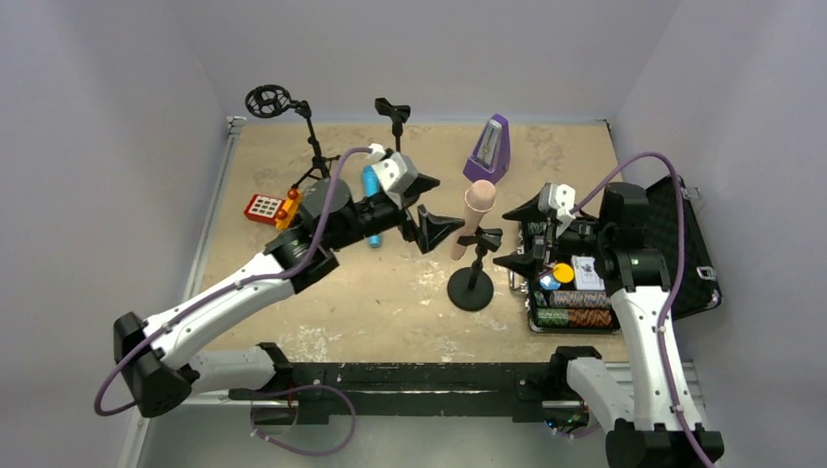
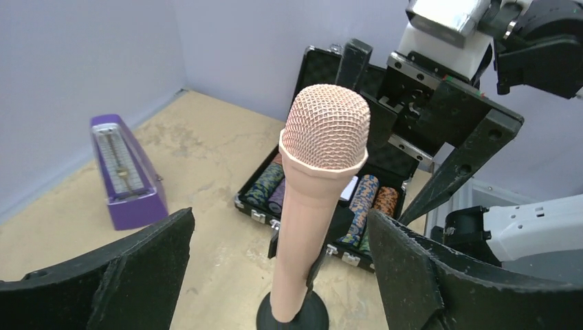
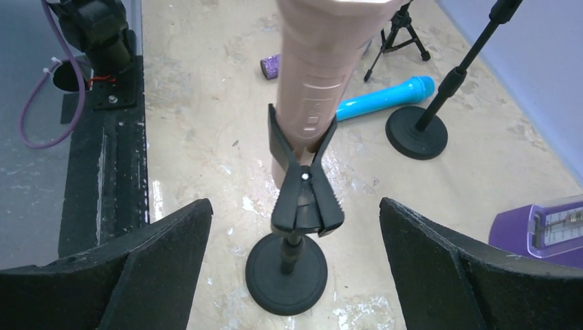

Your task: Attach the microphones to the stand

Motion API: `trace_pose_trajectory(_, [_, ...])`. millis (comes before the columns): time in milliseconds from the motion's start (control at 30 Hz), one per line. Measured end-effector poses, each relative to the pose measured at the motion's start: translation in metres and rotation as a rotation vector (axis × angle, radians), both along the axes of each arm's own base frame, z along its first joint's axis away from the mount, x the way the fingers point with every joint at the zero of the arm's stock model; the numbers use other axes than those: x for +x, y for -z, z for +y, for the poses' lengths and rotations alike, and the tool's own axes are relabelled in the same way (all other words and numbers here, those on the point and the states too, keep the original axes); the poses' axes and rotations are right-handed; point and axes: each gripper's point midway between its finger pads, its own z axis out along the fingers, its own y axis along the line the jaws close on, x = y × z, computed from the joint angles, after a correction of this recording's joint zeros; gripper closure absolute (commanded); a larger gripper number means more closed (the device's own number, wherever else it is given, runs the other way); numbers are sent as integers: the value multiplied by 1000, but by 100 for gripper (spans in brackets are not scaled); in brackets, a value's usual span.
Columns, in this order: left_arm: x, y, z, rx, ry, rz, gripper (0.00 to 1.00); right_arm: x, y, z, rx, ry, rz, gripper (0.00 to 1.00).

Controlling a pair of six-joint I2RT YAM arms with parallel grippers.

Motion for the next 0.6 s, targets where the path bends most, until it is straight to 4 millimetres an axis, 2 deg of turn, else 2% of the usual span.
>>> trace_pose_trajectory(133, [-15,-20,37,-21,-71,-57,1,-9,5,-6,-2,22,-31,5])
trace_pose_trajectory(233, [-27,-22,67,-19,-127,-79,1,-13,13,-9,1,33,-18,4])
trace_pose_trajectory(367, [-39,-2,107,21,-223,-67,1,-16,32,-14,7,56,30,4])
trace_pose_trajectory(467, [-45,33,139,85,-309,-34,1,-22,41,-17,10,70,58,4])
trace_pose_trajectory(600, [-53,68,168,156,-375,-3,1,-26,49,-16,16,66,73,4])
